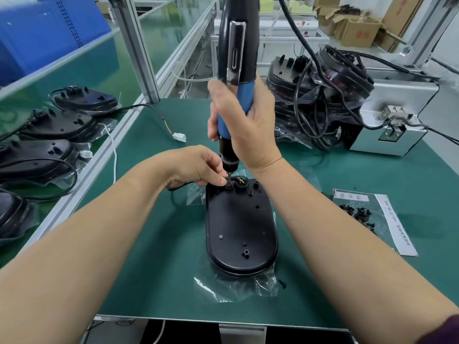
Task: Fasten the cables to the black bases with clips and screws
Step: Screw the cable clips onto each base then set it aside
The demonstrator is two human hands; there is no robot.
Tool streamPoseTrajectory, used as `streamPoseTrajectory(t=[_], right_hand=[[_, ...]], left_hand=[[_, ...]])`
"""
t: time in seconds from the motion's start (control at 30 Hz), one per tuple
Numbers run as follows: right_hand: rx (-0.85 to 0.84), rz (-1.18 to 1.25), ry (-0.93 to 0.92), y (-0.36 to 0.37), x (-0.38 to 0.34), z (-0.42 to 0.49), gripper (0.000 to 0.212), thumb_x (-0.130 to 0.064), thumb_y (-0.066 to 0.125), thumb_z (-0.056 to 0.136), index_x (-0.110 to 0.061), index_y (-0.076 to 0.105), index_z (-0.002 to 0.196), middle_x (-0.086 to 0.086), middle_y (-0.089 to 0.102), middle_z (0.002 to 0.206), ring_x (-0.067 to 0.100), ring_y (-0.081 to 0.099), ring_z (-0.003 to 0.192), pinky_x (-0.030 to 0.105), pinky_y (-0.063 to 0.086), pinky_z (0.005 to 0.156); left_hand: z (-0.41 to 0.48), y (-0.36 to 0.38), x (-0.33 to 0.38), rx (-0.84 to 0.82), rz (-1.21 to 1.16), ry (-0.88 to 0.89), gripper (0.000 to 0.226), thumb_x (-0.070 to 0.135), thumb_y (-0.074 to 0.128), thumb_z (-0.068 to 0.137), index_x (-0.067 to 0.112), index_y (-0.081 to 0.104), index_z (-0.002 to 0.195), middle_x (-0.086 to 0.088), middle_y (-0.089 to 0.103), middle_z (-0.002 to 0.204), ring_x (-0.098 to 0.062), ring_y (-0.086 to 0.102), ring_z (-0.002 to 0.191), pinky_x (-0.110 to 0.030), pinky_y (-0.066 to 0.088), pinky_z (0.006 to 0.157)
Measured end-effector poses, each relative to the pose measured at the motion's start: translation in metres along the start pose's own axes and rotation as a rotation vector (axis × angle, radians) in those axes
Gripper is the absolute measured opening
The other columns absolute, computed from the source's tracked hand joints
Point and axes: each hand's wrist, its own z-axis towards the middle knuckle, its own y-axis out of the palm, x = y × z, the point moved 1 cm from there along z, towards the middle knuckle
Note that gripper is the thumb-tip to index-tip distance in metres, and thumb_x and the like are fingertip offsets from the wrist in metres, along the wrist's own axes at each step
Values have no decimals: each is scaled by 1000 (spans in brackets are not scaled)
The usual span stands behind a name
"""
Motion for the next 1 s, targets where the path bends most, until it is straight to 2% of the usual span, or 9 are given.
streamPoseTrajectory(t=[0.07,0.2,0.33,0.53,0.63,0.73,0.87,0.97,1.0], right_hand=[[-11,-16,4,0,0,1,26,-28,64,85,-8,47,80,3,50,51,31,50,39,30,42,46],[3,36,15,-10,0,0,29,-35,65,86,-10,49,88,5,54,57,28,53,44,32,44,49],[99,-2,-39,-16,-9,3,25,-36,65,87,-15,52,89,-6,57,59,25,52,44,32,44,51],[243,-92,-95,-57,-46,8,15,-27,60,95,-13,54,94,3,55,69,23,49,48,30,46,48],[380,-142,10,-108,-67,5,24,-36,59,97,-13,53,95,-3,52,71,15,47,51,29,46,49],[565,-250,199,-180,-80,-8,39,-50,68,88,-15,51,96,-5,53,65,14,51,50,27,48,47],[730,-476,525,-269,-66,-47,52,-51,73,78,-11,48,99,8,50,75,16,57,34,29,50,40],[783,-600,699,-301,-44,-78,79,-58,69,70,-5,45,123,14,53,93,20,62,37,38,56,47],[786,-618,735,-306,-37,-86,80,-58,69,72,-5,42,125,12,53,95,22,63,40,41,58,50]], left_hand=[[1,0,-2,21,11,-1,21,2,72,83,11,63,66,13,55,49,1,39,40,-10,33,44],[3,0,-4,57,8,3,19,3,75,80,15,66,67,-5,59,72,-4,43,48,-17,37,52],[5,0,-6,45,20,8,16,1,73,81,12,66,73,-3,57,69,-2,45,47,-15,36,48],[3,-2,-3,-19,14,16,10,-1,69,84,7,66,89,2,59,69,1,47,46,-13,36,46],[2,1,-3,-17,41,18,14,10,77,79,8,67,90,7,61,68,-3,48,55,-16,36,48],[2,5,-1,39,83,29,17,14,81,76,11,67,84,15,57,59,-12,42,60,-19,33,49],[1,6,3,66,108,-14,15,16,81,76,18,66,77,10,58,64,-12,43,65,-21,34,53],[-1,5,5,48,66,-33,13,12,74,82,19,66,75,2,60,76,-12,46,73,-24,35,57],[-2,5,7,39,69,-37,13,11,72,84,19,65,76,2,61,79,-12,47,75,-24,35,58]])
